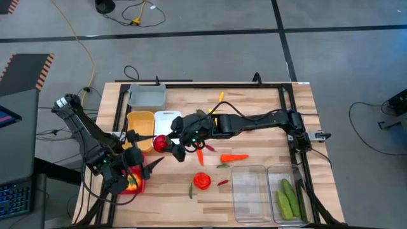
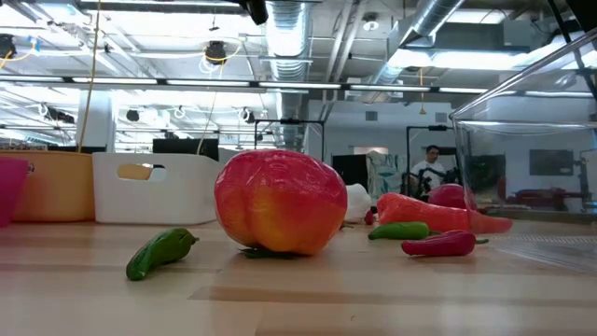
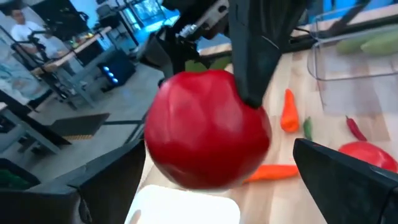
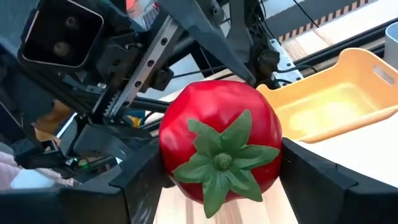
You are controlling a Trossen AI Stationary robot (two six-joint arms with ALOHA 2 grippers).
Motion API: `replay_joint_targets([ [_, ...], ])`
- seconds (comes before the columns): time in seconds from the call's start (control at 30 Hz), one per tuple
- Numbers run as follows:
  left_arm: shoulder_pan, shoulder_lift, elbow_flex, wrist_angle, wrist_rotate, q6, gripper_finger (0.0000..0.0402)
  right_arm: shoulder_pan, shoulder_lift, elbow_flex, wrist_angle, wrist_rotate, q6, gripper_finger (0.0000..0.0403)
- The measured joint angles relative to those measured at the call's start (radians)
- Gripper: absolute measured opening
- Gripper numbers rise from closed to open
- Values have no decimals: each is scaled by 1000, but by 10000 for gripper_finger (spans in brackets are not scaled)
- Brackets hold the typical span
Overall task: Sort produce into baskets
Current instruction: Put the top red tomato into the red bin
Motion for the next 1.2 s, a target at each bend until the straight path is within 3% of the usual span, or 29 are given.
replay_joint_targets([
  [0.37, 33, 0, 0, 6, -65, 16, 387, 0, 0, 0, 89, -2, 10, 306],
  [0.83, 39, 0, 0, 9, -65, 15, 275, -1, 0, 0, 90, -3, 10, 307],
  [1.2, 39, 0, 0, 11, -65, 15, 276, -1, 0, 0, 89, -3, 7, 347],
])
